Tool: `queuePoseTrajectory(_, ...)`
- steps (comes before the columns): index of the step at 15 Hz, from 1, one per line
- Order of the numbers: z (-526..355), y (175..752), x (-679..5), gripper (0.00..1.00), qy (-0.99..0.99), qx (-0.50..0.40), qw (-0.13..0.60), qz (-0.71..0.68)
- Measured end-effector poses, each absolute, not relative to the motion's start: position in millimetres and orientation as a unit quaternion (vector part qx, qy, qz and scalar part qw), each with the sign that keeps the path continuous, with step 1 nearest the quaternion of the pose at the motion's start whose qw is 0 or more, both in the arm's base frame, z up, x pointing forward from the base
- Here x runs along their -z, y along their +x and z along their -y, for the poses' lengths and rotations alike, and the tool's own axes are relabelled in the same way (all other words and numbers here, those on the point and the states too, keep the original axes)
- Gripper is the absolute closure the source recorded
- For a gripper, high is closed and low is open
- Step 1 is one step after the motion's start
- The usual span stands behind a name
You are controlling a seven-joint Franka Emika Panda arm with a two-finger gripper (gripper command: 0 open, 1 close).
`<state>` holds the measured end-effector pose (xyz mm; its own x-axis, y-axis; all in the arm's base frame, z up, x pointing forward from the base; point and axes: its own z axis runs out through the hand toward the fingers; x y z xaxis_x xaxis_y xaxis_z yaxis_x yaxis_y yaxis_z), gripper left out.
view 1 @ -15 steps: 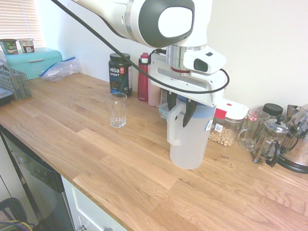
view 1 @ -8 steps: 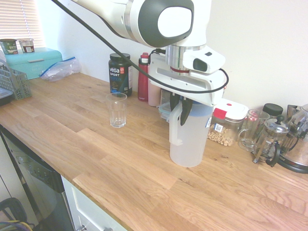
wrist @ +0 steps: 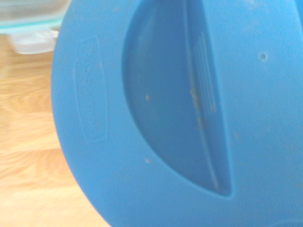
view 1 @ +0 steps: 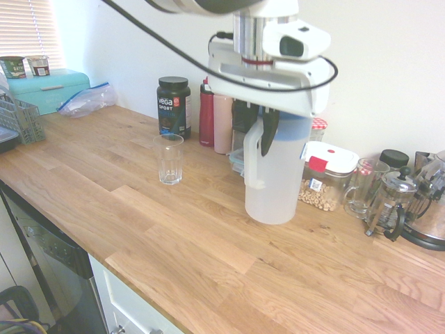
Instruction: Pour me some water
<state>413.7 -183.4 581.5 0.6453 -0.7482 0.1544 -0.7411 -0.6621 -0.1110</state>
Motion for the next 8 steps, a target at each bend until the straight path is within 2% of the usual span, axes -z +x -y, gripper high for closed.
queuePoseTrajectory(3,149,411,-607,1.0,-0.938,0.111,0.013,-0.33)
queuePoseTrajectory(8,66,419,-607,1.0,-0.978,0.1,-0.013,-0.184)
